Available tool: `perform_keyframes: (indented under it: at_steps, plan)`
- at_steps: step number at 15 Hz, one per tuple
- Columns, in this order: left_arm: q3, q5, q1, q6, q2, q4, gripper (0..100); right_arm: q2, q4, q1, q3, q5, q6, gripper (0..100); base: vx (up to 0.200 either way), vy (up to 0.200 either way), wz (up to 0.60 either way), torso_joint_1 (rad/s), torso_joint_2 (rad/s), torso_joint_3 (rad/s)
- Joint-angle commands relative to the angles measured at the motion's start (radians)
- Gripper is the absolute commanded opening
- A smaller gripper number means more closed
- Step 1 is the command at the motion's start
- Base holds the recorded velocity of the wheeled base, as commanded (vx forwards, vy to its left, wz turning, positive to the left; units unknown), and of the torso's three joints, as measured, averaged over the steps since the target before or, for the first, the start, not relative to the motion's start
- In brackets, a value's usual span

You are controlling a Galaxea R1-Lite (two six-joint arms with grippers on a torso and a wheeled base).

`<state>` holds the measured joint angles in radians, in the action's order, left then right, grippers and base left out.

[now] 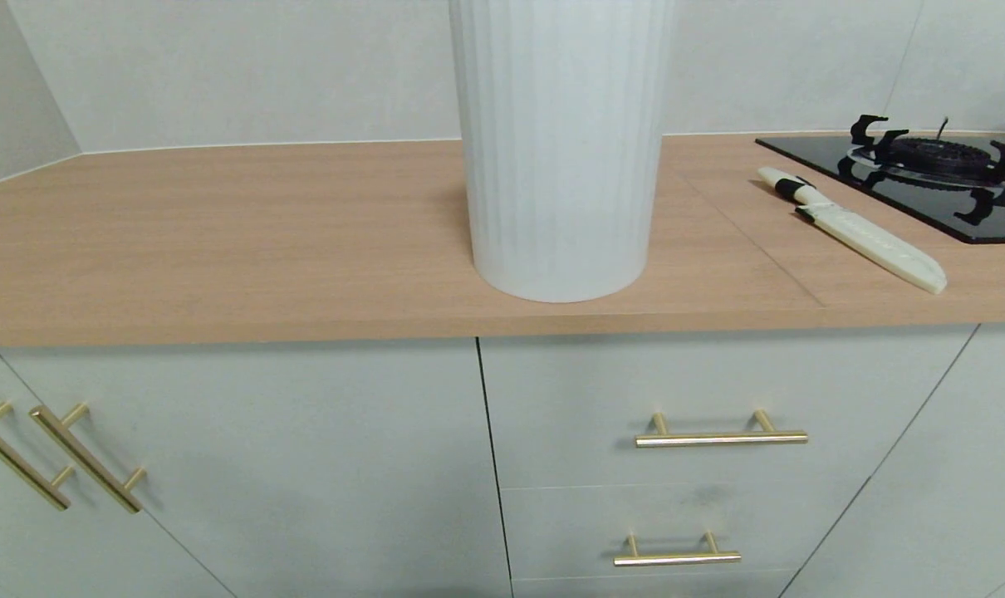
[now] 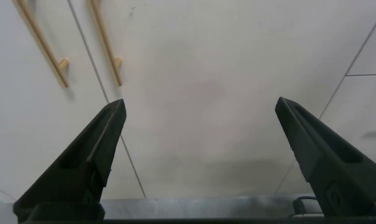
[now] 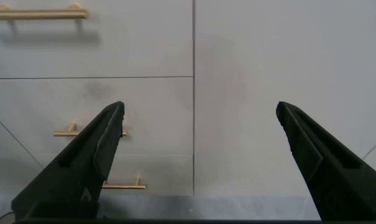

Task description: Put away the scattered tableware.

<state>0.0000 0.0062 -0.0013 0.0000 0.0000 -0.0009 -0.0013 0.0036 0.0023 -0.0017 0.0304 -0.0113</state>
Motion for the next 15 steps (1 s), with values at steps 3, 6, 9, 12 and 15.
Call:
perform_keyframes:
  at_steps: [3,6,9,12,15]
  plan:
    - [0.0,0.0,0.001,-0.002,0.0,-0.001,100,0.001,-0.001,0.001,0.0,0.0,-0.001,100,0.0,0.0,0.0,0.0,0.0,0.0]
    - [0.0,0.0,0.001,-0.002,0.0,-0.001,100,0.001,-0.001,0.001,0.0,0.0,-0.001,100,0.0,0.0,0.0,0.0,0.0,0.0]
    - [0.0,0.0,0.001,0.0,0.0,-0.001,100,0.001,-0.001,0.001,0.0,0.0,-0.001,100,0.0,0.0,0.0,0.0,0.0,0.0]
    - [0.0,0.0,0.001,-0.002,0.0,-0.001,100,0.001,-0.001,0.001,0.0,0.0,-0.001,100,0.0,0.0,0.0,0.0,0.0,0.0]
    - [0.0,0.0,0.001,-0.002,0.0,-0.001,100,0.001,-0.001,0.001,0.0,0.0,-0.003,100,0.0,0.0,0.0,0.0,0.0,0.0]
